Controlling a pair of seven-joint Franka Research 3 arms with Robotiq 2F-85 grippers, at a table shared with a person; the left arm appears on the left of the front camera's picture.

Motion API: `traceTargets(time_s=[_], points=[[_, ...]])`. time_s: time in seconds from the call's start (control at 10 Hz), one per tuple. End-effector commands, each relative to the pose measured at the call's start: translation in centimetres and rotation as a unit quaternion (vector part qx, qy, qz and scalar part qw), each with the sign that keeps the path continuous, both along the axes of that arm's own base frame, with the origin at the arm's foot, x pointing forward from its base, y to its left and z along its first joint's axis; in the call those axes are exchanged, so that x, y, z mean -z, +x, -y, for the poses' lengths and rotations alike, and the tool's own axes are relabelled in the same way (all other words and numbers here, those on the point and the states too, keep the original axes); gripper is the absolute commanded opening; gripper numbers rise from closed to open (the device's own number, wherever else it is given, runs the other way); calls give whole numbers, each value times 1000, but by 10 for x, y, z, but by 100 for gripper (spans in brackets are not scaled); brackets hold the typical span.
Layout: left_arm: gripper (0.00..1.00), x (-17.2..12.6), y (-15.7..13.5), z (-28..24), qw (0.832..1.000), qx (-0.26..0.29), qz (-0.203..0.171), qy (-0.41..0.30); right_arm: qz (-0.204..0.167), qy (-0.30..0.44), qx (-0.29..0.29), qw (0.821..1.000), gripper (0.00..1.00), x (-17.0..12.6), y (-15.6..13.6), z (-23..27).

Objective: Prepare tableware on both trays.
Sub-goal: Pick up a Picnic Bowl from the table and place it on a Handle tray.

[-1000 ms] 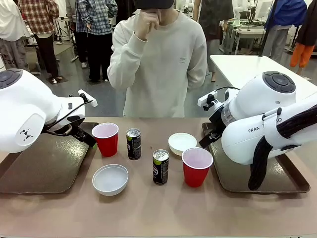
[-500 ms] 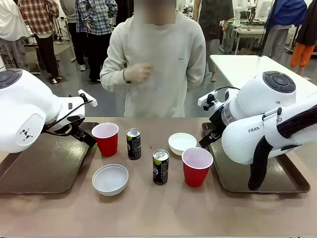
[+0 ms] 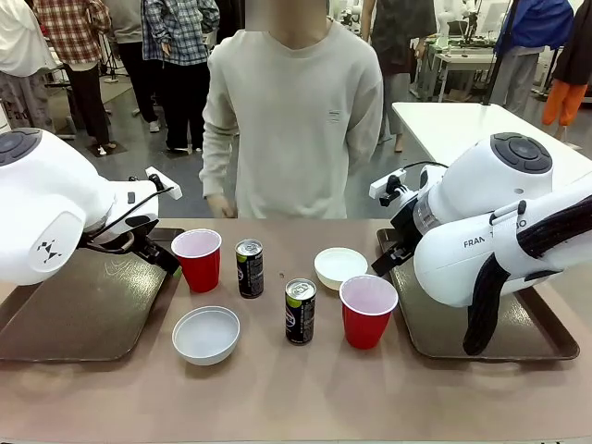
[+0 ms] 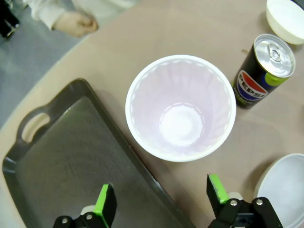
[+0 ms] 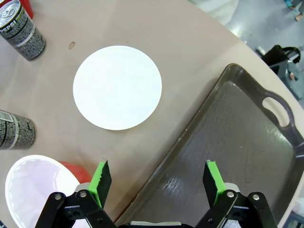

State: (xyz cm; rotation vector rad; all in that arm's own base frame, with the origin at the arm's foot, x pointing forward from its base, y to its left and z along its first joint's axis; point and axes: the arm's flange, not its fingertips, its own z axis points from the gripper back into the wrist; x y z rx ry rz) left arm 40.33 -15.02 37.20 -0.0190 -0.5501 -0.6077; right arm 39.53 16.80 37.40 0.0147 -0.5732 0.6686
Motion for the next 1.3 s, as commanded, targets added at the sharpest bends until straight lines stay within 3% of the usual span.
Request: traceTargets(time_s=[0.0, 0.1, 0.3, 0.4, 0.6, 0.7, 0.8, 0.9, 1.0, 1.1, 1.2], points=[[100, -15, -8, -3, 1000, 8, 0, -22, 3, 19, -23, 1000, 100, -17, -13, 1], [100, -36, -17, -10, 999, 16, -2, -30, -6, 7, -27, 1000, 100, -41, -34, 6], [100, -73, -52, -40, 996, 49, -59, -38, -20, -13, -46, 999, 100, -73, -99, 23], [100, -80, -68, -56, 994, 67, -82, -27, -54, -29, -32, 998, 100, -65, -119, 37], [100, -78, -102, -78, 988, 86, -125, -33, -174, -28, -13, 984, 100, -19, -156, 65], [100, -76, -111, -77, 987, 87, -132, -37, -178, -22, -27, 983, 100, -12, -169, 59], [100, -79, -117, -69, 994, 70, -81, 0, -118, -43, -12, 992, 100, -89, -76, 18], [100, -104, -71, -65, 988, 81, -127, -31, -118, -43, -12, 992, 100, -89, -76, 18], [100, -112, -76, -68, 989, 79, -120, -24, -162, -46, -10, 986, 100, -85, -86, 23], [100, -103, -58, -82, 976, 95, -160, -111, -177, 56, -41, 982, 100, -95, -67, 36], [100, -91, -58, -109, 945, 119, -223, -206, -192, 169, -66, 964, 100, -105, -75, 73]])
